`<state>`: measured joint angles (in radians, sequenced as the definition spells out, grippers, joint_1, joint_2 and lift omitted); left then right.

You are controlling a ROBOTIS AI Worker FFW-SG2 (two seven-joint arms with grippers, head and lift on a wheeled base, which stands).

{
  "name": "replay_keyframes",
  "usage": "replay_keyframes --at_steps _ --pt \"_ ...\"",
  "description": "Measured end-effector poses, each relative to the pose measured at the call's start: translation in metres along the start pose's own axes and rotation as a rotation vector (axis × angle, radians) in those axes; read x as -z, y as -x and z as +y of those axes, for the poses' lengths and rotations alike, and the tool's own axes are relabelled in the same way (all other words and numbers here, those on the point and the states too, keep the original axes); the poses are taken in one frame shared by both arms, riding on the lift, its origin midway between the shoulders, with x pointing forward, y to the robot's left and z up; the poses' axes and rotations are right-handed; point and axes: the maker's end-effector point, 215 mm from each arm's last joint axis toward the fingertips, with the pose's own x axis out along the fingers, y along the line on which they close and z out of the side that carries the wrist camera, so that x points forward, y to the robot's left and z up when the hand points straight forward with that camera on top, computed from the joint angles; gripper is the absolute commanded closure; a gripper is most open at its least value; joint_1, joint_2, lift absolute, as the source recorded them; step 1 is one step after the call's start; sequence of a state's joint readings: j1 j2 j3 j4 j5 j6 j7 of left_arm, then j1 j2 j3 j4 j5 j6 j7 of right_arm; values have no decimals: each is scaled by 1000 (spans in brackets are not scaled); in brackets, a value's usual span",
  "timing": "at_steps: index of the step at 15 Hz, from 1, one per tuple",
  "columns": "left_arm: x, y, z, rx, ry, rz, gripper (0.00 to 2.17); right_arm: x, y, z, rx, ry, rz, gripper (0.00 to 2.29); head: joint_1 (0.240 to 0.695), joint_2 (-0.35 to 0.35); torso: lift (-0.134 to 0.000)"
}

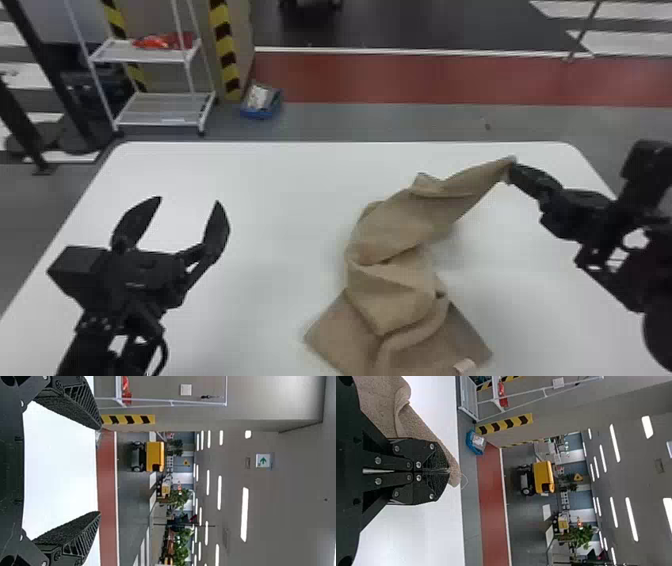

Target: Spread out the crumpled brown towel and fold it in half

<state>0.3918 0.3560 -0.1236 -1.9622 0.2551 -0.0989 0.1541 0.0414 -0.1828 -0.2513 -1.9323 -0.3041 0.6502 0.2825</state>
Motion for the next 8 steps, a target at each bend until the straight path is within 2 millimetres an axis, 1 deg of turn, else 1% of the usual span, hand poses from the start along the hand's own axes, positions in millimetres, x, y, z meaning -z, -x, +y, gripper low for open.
replay_keyframes --at_steps 1,2,4,6,7,8 --pt "3 1 -9 31 -1 20 151 18 -1 -22 35 -25 20 1683 695 -110 -120" --pt "9 3 -18 59 -2 46 151 37 1 -43 71 -47 38 1683 695 -131 -120" --pt "16 6 -33 92 1 76 151 65 10 -72 123 -72 58 1683 695 -176 -120" --pt "19 9 -47 120 6 87 154 87 21 -98 169 -87 70 1683 695 -217 -120" --pt "21 10 -53 134 7 93 161 96 28 -111 191 -96 76 1679 695 -252 -120" --pt "24 12 -58 148 7 104 205 101 33 -120 209 -103 77 1679 695 -268 -120"
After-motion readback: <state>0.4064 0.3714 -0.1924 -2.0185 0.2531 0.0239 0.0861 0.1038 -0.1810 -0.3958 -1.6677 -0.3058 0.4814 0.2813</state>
